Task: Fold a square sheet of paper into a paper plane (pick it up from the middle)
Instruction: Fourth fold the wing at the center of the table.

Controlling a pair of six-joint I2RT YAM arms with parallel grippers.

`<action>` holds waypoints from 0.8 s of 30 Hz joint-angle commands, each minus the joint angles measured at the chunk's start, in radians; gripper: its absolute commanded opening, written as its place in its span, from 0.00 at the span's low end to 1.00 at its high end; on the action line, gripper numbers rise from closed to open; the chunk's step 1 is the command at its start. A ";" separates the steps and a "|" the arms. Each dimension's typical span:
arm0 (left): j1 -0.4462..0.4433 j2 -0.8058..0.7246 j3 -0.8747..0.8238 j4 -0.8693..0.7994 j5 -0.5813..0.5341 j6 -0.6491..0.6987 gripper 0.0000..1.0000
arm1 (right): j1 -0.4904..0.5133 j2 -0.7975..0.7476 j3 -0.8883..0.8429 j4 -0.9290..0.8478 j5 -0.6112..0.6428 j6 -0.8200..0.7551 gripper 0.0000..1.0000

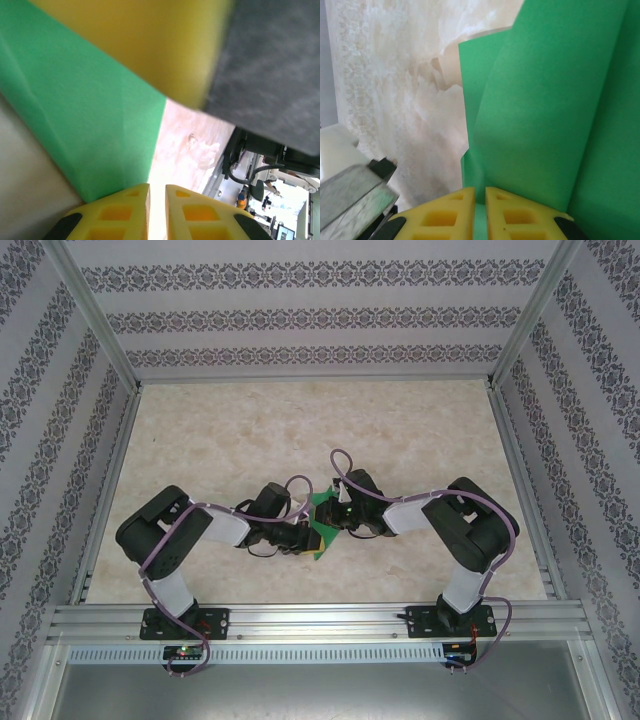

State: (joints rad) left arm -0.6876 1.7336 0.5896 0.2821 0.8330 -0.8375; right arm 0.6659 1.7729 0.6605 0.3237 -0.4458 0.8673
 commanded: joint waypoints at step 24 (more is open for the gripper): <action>0.051 -0.290 0.056 -0.331 -0.345 -0.023 0.26 | 0.008 0.000 -0.033 -0.111 0.078 -0.005 0.15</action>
State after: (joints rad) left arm -0.6415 1.3922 0.6041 -0.0830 0.4049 -0.8440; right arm 0.6674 1.7641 0.6579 0.3222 -0.4343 0.8669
